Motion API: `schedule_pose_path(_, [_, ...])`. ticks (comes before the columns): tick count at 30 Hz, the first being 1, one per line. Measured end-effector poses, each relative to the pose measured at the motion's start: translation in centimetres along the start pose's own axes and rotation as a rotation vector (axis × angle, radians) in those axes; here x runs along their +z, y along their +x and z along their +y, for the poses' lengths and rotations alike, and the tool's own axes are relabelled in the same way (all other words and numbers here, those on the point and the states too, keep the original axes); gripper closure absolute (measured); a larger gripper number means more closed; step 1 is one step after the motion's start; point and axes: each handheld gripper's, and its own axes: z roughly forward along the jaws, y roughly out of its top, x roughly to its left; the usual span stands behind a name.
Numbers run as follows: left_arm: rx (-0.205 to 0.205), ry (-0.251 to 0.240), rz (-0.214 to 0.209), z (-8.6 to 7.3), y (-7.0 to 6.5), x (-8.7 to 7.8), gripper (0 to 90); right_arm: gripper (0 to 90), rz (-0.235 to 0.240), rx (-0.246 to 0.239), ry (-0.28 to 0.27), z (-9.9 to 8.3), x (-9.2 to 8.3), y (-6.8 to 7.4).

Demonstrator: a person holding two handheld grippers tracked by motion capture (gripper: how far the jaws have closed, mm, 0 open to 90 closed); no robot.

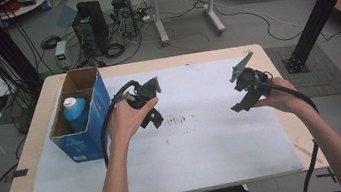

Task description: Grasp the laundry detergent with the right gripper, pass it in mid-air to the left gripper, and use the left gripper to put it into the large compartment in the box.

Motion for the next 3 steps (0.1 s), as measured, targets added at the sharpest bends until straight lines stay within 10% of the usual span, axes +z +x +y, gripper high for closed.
schedule_pose_path(3, [-0.005, -0.005, -0.002, -0.29, -0.03, 0.06, 17.5, 18.1, 0.001, -0.004, 0.001, 0.14, 0.11, -0.02])
